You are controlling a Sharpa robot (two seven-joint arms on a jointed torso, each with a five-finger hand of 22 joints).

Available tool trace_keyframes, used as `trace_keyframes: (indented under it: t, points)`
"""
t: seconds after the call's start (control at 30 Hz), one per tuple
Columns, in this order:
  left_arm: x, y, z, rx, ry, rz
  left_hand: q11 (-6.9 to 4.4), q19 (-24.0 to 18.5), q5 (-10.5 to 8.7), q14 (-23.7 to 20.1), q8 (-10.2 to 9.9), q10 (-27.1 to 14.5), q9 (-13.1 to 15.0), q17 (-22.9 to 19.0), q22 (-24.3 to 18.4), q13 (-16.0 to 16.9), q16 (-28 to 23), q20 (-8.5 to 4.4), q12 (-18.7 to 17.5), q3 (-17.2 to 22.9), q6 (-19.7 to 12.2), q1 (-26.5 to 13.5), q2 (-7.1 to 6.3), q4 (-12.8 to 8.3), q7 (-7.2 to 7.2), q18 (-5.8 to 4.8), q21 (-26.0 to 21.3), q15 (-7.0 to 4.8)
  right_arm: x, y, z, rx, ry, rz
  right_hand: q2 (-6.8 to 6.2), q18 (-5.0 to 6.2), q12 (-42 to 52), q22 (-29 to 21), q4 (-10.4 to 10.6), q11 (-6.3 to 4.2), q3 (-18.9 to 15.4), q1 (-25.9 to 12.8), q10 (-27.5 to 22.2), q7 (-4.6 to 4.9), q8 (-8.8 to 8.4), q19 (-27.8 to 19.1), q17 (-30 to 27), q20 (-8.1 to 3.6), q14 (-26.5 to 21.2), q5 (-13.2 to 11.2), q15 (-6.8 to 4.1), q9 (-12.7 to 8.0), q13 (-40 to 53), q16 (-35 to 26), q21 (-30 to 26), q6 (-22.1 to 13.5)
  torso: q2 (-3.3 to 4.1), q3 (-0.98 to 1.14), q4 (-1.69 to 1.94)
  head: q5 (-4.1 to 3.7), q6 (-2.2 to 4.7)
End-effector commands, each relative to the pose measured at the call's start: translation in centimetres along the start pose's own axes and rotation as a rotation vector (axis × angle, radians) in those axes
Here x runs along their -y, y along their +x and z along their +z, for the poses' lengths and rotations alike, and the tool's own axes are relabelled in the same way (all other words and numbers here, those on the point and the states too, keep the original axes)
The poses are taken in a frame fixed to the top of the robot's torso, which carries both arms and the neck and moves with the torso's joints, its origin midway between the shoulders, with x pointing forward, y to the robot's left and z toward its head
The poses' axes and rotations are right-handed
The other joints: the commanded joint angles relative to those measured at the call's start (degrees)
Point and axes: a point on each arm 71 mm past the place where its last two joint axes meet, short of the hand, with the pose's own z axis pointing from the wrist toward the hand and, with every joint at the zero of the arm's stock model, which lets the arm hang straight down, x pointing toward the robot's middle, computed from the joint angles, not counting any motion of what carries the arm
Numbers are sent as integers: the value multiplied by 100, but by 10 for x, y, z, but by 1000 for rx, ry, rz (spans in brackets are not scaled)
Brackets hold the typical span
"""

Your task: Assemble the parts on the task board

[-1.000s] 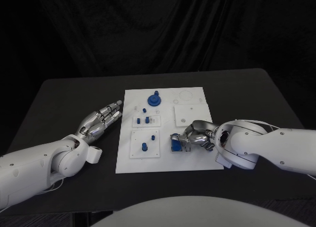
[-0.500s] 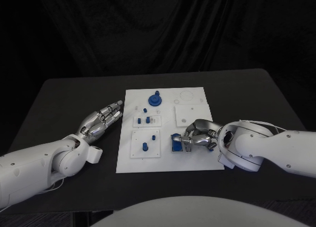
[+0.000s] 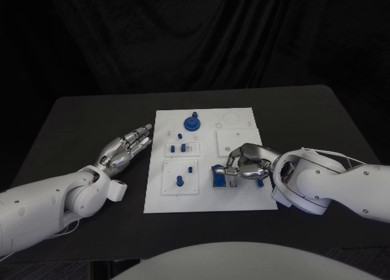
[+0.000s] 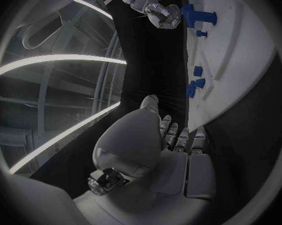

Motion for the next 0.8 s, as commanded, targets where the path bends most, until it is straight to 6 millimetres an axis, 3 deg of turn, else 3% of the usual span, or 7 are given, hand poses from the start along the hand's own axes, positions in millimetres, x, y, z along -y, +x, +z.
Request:
trace_keyframes:
  t: [0.03, 0.13, 0.23, 0.8]
  points:
    - [7, 2, 0, -11, 106, -9, 17, 9, 34, -3, 23, -13, 7, -5, 8, 2, -21, 49, 11, 50, -8, 68, 0, -2, 45, 33, 12, 53, -2, 0, 0, -2, -40, -58, -16, -5, 15, 1164, -66, -55, -11, 115, 596, 8, 84, 257, 14, -43, 331, 50, -42, 75, 1509, 29, 23, -50, 0, 1, -3, 6, 0]
    - [7, 2, 0, -11, 106, -10, 17, 9, 34, -3, 23, -13, 7, -5, 8, 2, -21, 49, 11, 50, -8, 68, 0, -2, 45, 33, 12, 53, -1, 2, 2, -31, -33, -81, -34, -6, 15, 1165, -105, -75, -65, 224, 596, -10, 271, 257, 44, -52, 334, 59, -52, 247, 1509, 41, 27, -50, 1, 1, 1, 0, 0]
    - [7, 2, 0, -11, 106, -10, 17, 9, 34, -3, 23, -13, 7, -5, 8, 2, -21, 49, 11, 50, -8, 68, 0, -2, 45, 33, 12, 53, -1, 4, 2, -47, -32, -93, -45, -6, 15, 1165, -143, -79, -82, 294, 596, -22, 342, 257, 47, -58, 333, 52, -60, 318, 1509, 42, 29, -51, 1, 0, 1, 12, 0]
    - [7, 1, -1, -7, 109, -7, 22, 6, 37, -3, 23, -11, 7, -5, 1, 3, -21, 54, 18, 54, -6, 73, -2, -8, 44, 31, 10, 64, -3, 7, 4, -74, -44, -123, -90, -2, 15, 1158, -247, -86, -120, 455, 596, -30, 407, 248, 7, -66, 323, 28, -67, 403, 1509, 25, 8, -90, 1, -2, 2, 36, 0]
